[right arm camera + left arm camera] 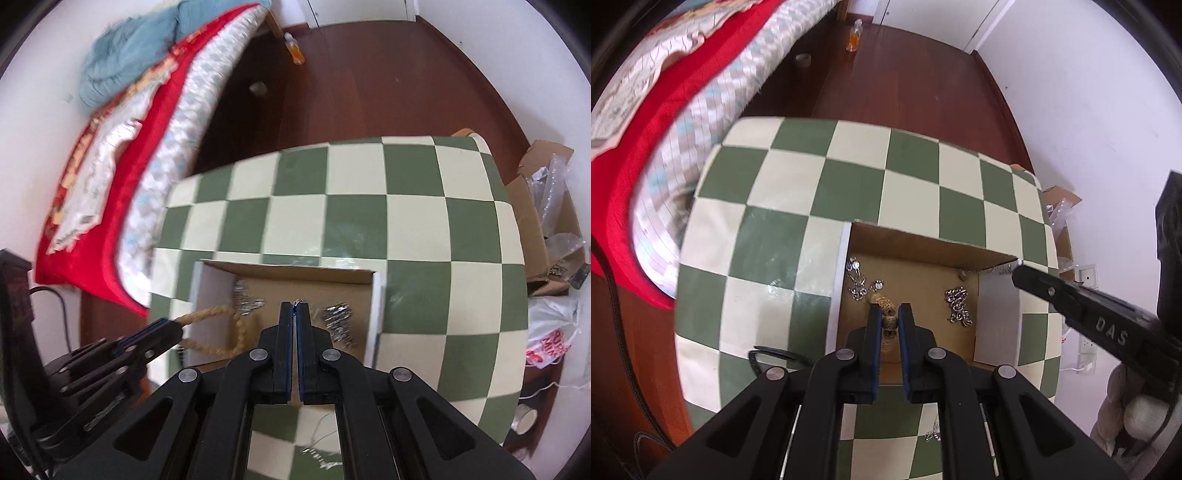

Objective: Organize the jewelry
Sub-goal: 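Carry the bracelet and chain into the white box and open both tools, then withdraw both tools from the box, then grasp the butterfly necklace with the right tool while the left tool grasps the black smartwatch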

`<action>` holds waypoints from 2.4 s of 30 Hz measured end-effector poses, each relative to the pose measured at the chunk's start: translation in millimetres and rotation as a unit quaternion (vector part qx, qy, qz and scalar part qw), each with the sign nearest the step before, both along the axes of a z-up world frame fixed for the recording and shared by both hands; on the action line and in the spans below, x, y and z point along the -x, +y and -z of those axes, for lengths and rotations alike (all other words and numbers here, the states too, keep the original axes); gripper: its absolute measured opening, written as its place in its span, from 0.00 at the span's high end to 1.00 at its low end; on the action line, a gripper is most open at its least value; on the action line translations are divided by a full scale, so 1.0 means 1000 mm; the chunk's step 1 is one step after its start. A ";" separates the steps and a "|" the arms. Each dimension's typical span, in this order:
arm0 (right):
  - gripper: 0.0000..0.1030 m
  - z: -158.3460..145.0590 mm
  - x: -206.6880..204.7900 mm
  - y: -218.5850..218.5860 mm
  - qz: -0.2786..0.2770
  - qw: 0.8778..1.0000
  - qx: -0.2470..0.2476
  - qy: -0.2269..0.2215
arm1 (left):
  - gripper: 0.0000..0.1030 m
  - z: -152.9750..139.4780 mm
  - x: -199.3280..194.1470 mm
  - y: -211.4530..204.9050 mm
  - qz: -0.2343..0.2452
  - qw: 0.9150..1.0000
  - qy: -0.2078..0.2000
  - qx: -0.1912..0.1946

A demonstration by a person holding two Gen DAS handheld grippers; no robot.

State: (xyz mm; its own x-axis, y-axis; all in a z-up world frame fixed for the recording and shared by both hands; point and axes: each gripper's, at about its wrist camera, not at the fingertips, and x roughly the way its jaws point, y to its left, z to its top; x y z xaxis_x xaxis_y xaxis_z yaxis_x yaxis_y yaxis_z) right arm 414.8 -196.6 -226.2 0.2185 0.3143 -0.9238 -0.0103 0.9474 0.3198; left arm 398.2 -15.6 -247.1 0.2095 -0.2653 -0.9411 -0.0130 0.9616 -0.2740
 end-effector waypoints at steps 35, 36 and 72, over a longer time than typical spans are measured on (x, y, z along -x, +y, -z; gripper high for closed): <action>0.00 0.007 0.092 0.003 0.034 0.985 0.167 -0.028 | 0.00 -0.033 0.069 0.020 -0.036 0.969 -0.134 -0.202; 0.00 0.007 0.098 0.004 0.038 0.985 0.166 -0.032 | 0.00 -0.034 0.072 0.021 -0.037 0.969 -0.135 -0.203; 0.12 -0.045 0.230 -0.011 0.117 0.982 0.118 -0.085 | 0.00 -0.049 0.187 0.072 -0.087 0.947 -0.157 -0.268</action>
State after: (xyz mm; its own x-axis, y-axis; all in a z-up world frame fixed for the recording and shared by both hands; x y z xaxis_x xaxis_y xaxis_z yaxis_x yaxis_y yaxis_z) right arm 184.9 -207.4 -181.0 0.4170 0.0188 -0.9087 0.1815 0.9779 0.1035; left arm 210.9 56.5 -198.6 0.4971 0.2971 -0.8153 -0.1823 0.9544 0.2366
